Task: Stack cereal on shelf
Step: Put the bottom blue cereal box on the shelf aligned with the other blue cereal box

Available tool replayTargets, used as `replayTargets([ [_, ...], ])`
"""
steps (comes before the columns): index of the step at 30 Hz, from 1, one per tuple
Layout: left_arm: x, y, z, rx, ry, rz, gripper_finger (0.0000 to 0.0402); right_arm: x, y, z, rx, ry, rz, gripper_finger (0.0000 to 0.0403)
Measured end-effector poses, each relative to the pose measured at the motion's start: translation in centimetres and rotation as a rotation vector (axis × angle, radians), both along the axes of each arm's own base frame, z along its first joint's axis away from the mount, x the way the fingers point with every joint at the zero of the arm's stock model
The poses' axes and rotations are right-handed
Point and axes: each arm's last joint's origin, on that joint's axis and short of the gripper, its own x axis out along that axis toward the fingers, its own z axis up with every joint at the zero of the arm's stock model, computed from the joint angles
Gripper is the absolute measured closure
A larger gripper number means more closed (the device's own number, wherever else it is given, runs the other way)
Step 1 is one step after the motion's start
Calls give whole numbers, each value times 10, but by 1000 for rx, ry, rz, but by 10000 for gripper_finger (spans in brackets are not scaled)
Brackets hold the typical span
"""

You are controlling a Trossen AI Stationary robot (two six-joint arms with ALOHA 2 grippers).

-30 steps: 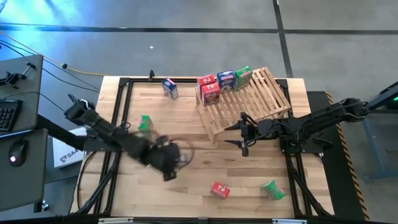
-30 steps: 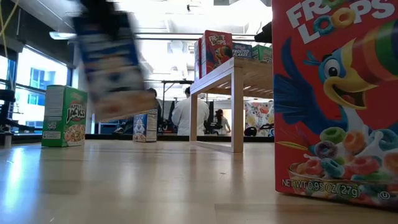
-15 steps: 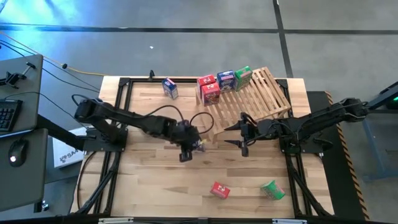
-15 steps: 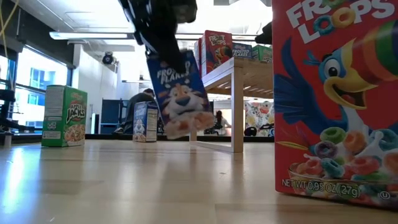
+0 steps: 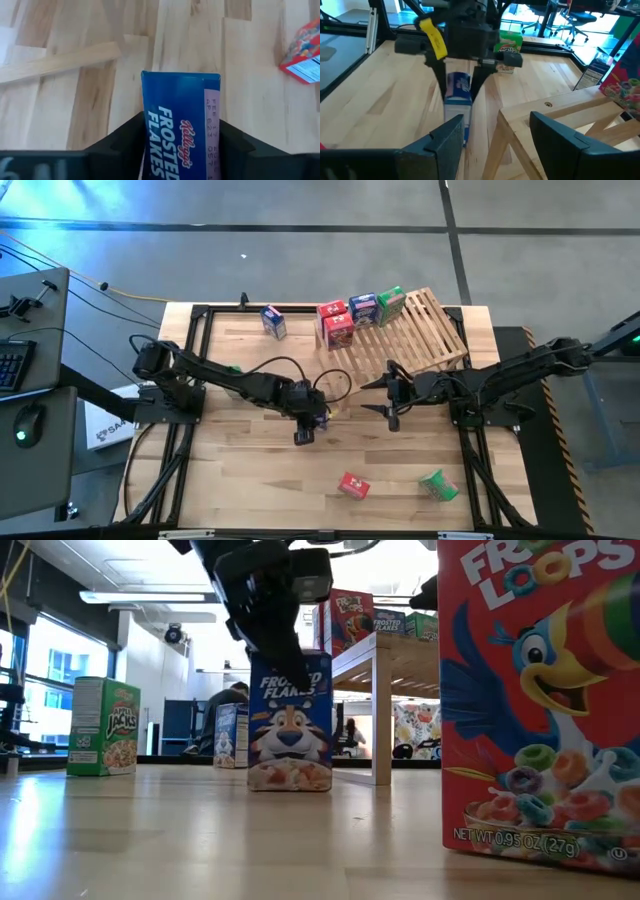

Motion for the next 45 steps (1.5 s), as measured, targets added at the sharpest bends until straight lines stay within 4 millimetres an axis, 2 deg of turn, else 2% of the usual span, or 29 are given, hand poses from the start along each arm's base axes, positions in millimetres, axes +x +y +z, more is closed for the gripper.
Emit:
replayTargets([
  [3,-4,-4,6,-1,-9,-13,198,-1,2,-2,-23,17,14,182],
  [6,-11,-13,20,22,-58,-33,177,-2,8,-1,-26,13,42,167],
  [10,-26,-28,36,80,-147,-64,171,-2,16,2,22,-11,68,135],
  [13,-44,-34,36,96,-250,-61,173,4,24,7,57,-7,84,114],
  [17,-75,-36,27,85,-402,-37,177,26,35,11,33,41,103,103],
  [21,-103,-32,17,70,-572,-27,184,58,44,12,38,112,88,102],
  [26,-128,-17,-5,161,-619,85,200,101,47,16,53,227,31,102],
  [29,-129,-13,-9,161,-629,121,211,122,49,14,39,335,7,102],
  [32,-134,-15,-12,168,-660,85,228,140,50,8,16,421,0,102],
  [37,-143,-18,-14,165,-739,54,259,170,51,0,19,495,-11,102],
  [41,-149,-21,-15,160,-765,39,277,181,49,-5,-3,527,-61,102],
  [45,-151,-24,-13,153,-772,20,291,186,48,-10,23,548,-39,102],
])
